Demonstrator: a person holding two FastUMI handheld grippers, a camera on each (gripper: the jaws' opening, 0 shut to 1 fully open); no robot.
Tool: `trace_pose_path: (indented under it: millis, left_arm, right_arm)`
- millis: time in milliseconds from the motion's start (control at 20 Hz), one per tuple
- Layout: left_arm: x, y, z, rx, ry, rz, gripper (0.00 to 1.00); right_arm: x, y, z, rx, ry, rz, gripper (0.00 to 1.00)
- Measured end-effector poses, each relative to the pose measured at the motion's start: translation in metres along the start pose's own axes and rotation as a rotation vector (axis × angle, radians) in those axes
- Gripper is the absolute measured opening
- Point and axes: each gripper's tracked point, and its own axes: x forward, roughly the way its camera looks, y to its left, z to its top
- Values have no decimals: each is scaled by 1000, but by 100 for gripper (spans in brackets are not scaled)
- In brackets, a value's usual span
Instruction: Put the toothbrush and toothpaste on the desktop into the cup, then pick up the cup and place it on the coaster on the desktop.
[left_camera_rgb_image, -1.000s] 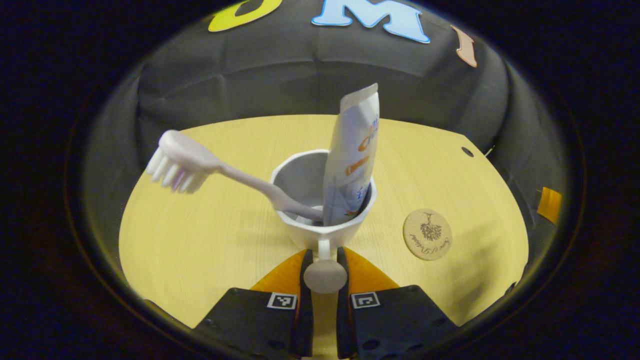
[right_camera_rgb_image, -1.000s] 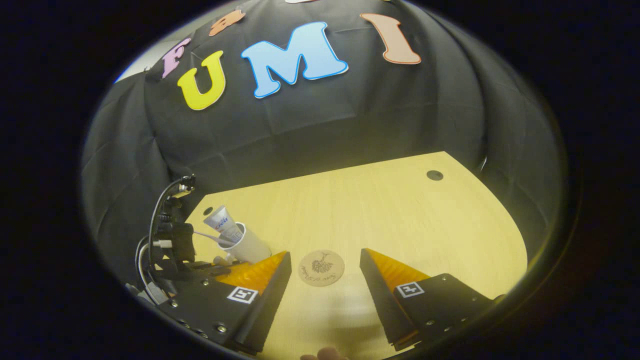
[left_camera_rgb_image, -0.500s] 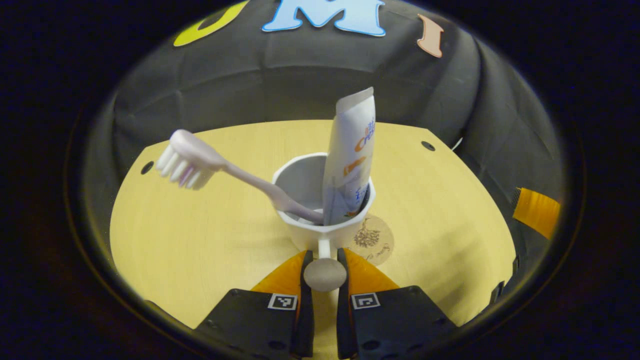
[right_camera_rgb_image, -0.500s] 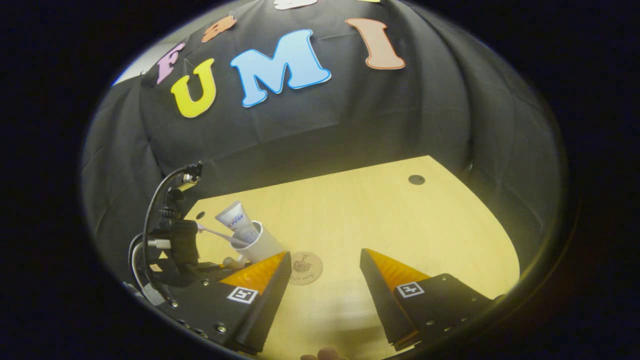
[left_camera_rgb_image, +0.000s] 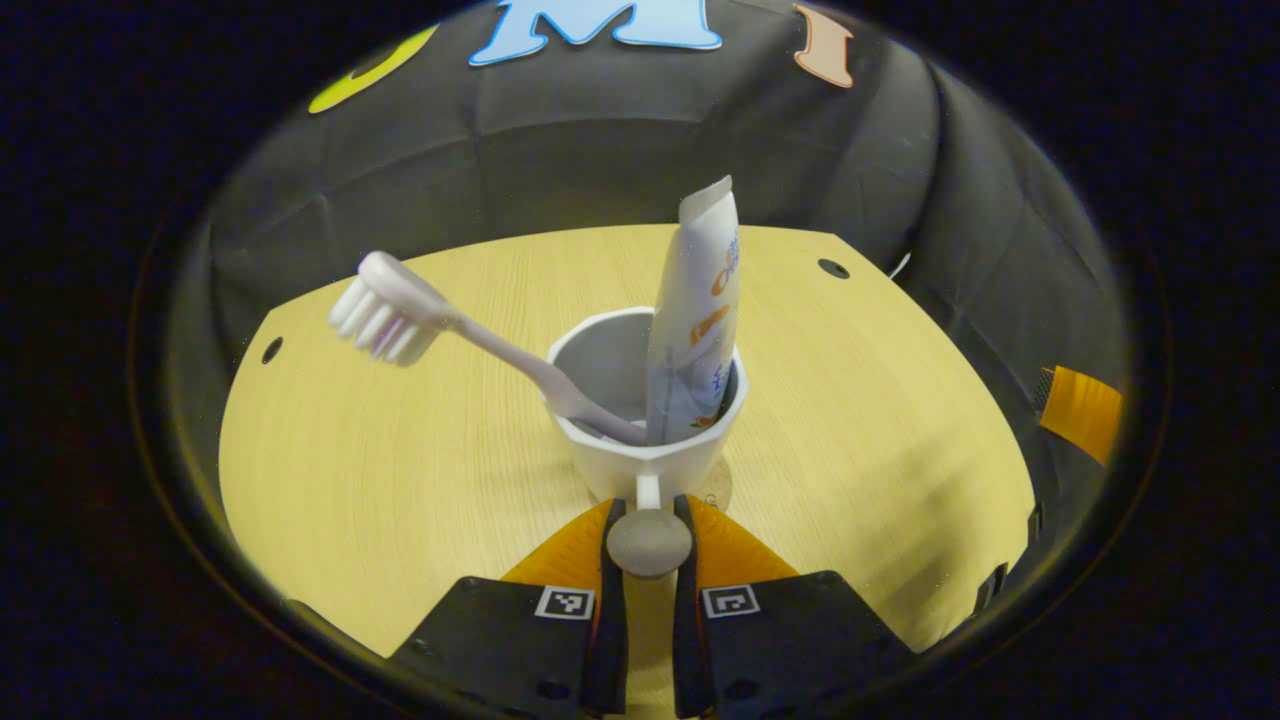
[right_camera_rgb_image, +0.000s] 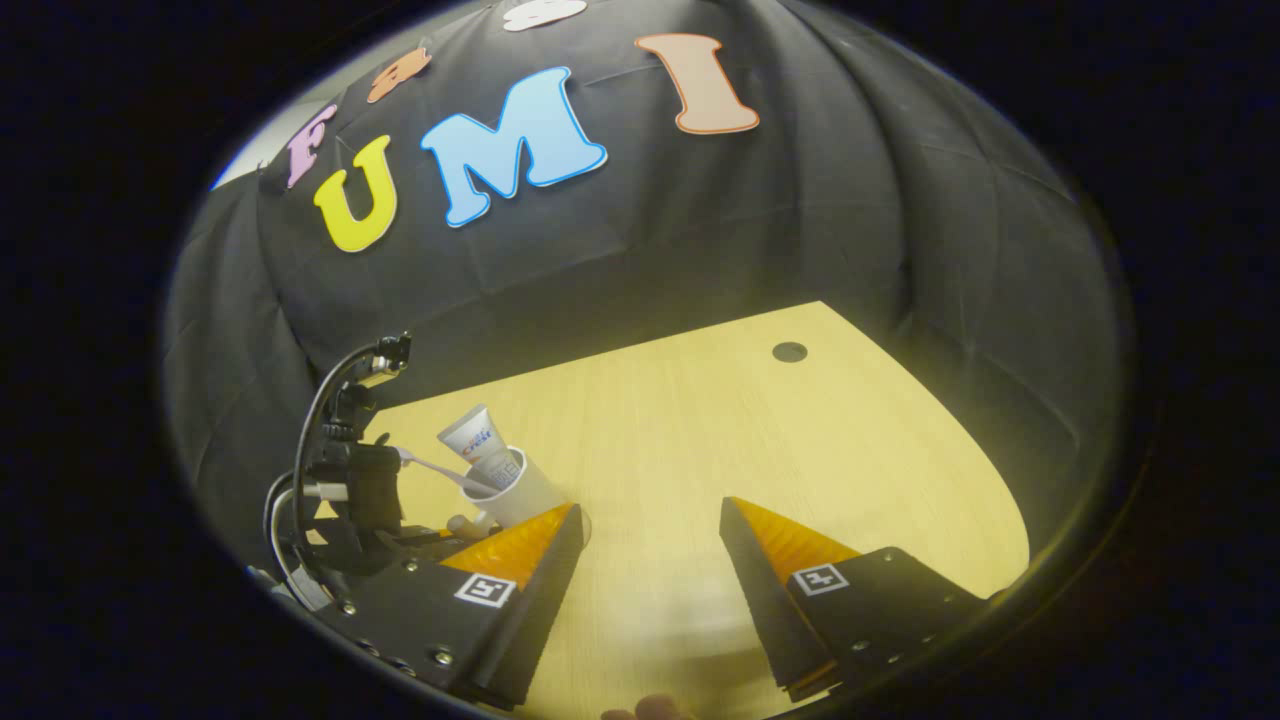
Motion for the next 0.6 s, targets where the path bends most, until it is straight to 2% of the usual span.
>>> trace_pose_path:
  millis: [50, 100, 300, 350, 400, 450, 500, 550, 600]
  left_arm:
    - [0, -1, 0, -6, 2, 4, 31]
    - [1, -1, -2, -8, 10, 12, 25]
    - [2, -11, -12, 34, 22, 35, 29]
    - [3, -17, -13, 29, 24, 12, 32]
    - [2, -23, -14, 15, 20, -19, 39]
    - [-4, -27, -14, 3, 12, -39, 40]
    - [-8, -34, -13, -5, 0, -56, 50]
    - [-15, -37, -10, -7, -26, -62, 69]
    - [-24, -37, -5, -10, -60, -63, 72]
  right_arm:
    - [1, 0, 1, 0, 3, 6, 85]
    - [2, 1, 0, 0, 5, 10, 85]
    - [4, 3, -1, 2, 13, 20, 85]
    - [4, 4, -1, 1, 15, 22, 85]
    - [4, 4, 0, 2, 15, 25, 85]
    - [3, 5, 1, 1, 14, 25, 85]
    - [2, 6, 2, -2, 11, 26, 85]
    - [1, 7, 5, -11, 7, 29, 85]
    - [-1, 10, 9, -34, -6, 27, 85]
